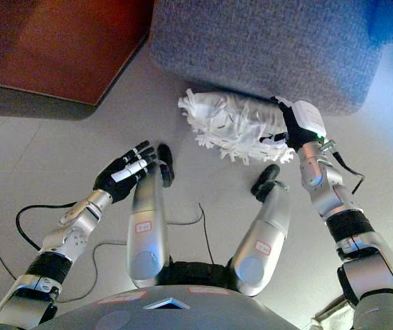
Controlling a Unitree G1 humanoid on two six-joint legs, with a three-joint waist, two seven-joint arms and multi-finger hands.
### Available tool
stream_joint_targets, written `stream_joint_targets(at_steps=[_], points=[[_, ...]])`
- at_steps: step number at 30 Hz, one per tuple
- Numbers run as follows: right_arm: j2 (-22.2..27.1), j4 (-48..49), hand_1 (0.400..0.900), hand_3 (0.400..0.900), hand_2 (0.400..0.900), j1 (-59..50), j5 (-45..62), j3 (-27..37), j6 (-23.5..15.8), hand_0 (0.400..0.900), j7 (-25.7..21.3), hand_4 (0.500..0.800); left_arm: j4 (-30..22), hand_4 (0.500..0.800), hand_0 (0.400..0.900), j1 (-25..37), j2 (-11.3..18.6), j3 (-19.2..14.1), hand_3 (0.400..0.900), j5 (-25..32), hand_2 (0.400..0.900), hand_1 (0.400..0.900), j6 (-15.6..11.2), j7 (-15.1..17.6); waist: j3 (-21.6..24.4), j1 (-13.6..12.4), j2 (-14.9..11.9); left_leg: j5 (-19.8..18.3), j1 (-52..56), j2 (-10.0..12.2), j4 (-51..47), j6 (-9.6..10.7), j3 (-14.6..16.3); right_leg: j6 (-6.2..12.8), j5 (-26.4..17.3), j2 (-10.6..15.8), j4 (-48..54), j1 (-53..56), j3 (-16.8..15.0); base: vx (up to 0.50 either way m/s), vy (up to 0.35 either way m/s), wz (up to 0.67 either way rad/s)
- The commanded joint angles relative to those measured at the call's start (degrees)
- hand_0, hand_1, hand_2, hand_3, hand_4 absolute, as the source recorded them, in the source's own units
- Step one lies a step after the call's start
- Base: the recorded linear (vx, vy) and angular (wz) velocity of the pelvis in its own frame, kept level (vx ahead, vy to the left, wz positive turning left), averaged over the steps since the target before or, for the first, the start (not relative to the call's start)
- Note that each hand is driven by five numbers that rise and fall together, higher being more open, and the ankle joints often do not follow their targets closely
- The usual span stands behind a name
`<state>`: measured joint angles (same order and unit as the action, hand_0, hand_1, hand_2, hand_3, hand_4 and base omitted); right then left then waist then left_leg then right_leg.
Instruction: Pick up the pillow and put it on the sofa.
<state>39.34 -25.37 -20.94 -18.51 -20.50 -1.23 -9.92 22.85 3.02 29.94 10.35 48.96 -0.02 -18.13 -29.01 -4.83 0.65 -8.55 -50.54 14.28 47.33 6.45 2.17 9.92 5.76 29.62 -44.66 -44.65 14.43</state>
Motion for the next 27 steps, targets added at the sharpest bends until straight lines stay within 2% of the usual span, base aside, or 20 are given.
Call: stream_joint_targets(at_steps=[1,2,8,13,17,20,23,27], points=[[3.50,3.35,0.900,0.900,0.900,-3.66,2.60,0.73,-0.67,0.900,-1.41,0.800,-5.70,0.800,0.900,-1.21,1.44,2.80,0.900,4.31,0.900,0.900,-1.98,-1.91,1.13,-1.29,0.66,-2.68,2.77,4.26,-0.71,1.96,-0.86,1.20,-0.61,1.69,-3.32,-5.05,-2.98,0.03,0.004,0.04],[3.57,3.34,0.900,0.900,0.900,-4.13,3.05,0.57,-0.15,0.900,-1.41,0.800,-7.05,0.800,0.900,-1.19,1.67,2.86,0.900,5.02,0.900,0.900,-1.91,-1.78,0.65,-1.57,0.94,-4.79,2.47,4.41,1.27,2.25,-1.11,1.62,1.56,1.86,-5.83,-5.53,-3.16,0.02,0.004,0.06],[3.05,1.01,0.900,0.900,0.900,-7.88,4.68,-0.38,1.19,0.900,-0.98,0.800,-11.34,0.800,0.900,-0.75,2.15,3.02,0.900,8.52,0.900,0.900,-1.78,-1.84,-0.61,-2.47,1.79,-6.34,-1.88,3.54,6.47,1.67,-1.93,0.72,3.44,2.64,-11.76,-10.19,-3.46,-0.02,0.002,0.11],[3.21,-0.25,0.900,0.900,0.900,-10.50,3.97,-1.36,2.15,0.900,-2.49,0.800,-13.59,0.800,0.900,-0.56,2.19,3.14,0.900,10.26,0.900,0.900,-1.17,-1.74,-0.76,-3.09,2.19,-6.93,-5.12,3.15,9.32,1.48,-2.83,0.52,3.56,3.40,-13.86,-13.37,-4.12,-0.02,-0.014,0.09],[3.22,-2.59,0.900,0.900,0.900,-14.07,2.86,-2.71,3.52,0.900,-4.47,0.800,-14.79,0.800,0.900,0.17,2.00,3.80,0.900,10.29,0.900,0.900,-1.95,-2.66,-0.79,-3.69,2.55,-7.64,-8.07,2.68,12.05,0.92,-3.51,-0.05,4.70,3.58,-17.08,-16.70,-4.53,-0.03,-0.004,0.08],[3.08,-4.59,0.900,0.900,0.900,-16.68,1.60,-4.53,5.05,0.900,-4.28,0.800,-15.85,0.800,0.900,0.50,2.10,4.33,0.900,10.58,0.900,0.900,-2.38,-2.92,-0.79,-4.21,3.03,-8.95,-10.33,2.32,15.54,0.54,-4.01,-0.39,6.26,3.83,-20.36,-18.99,-5.17,-0.02,0.009,0.07],[2.54,-7.12,0.900,0.900,0.900,-19.16,2.15,-6.35,8.07,0.900,-0.55,0.800,-17.04,0.800,0.900,0.92,2.12,4.61,0.900,10.51,0.900,0.900,-1.71,-1.83,-0.79,-4.86,3.51,-10.10,-12.17,1.94,18.87,0.36,-4.41,-0.67,8.16,4.09,-23.89,-20.68,-5.93,-0.01,0.010,0.10],[2.21,-10.23,0.900,0.900,0.900,-22.20,3.69,-8.84,13.58,0.900,5.38,0.800,-17.74,0.800,0.900,1.41,2.78,4.77,0.900,7.57,0.900,0.900,1.15,2.82,-0.79,-5.79,3.86,-11.22,-13.80,1.61,22.64,0.56,-5.15,-0.93,10.30,4.61,-27.52,-21.70,-6.97,0.01,-0.001,0.14]])
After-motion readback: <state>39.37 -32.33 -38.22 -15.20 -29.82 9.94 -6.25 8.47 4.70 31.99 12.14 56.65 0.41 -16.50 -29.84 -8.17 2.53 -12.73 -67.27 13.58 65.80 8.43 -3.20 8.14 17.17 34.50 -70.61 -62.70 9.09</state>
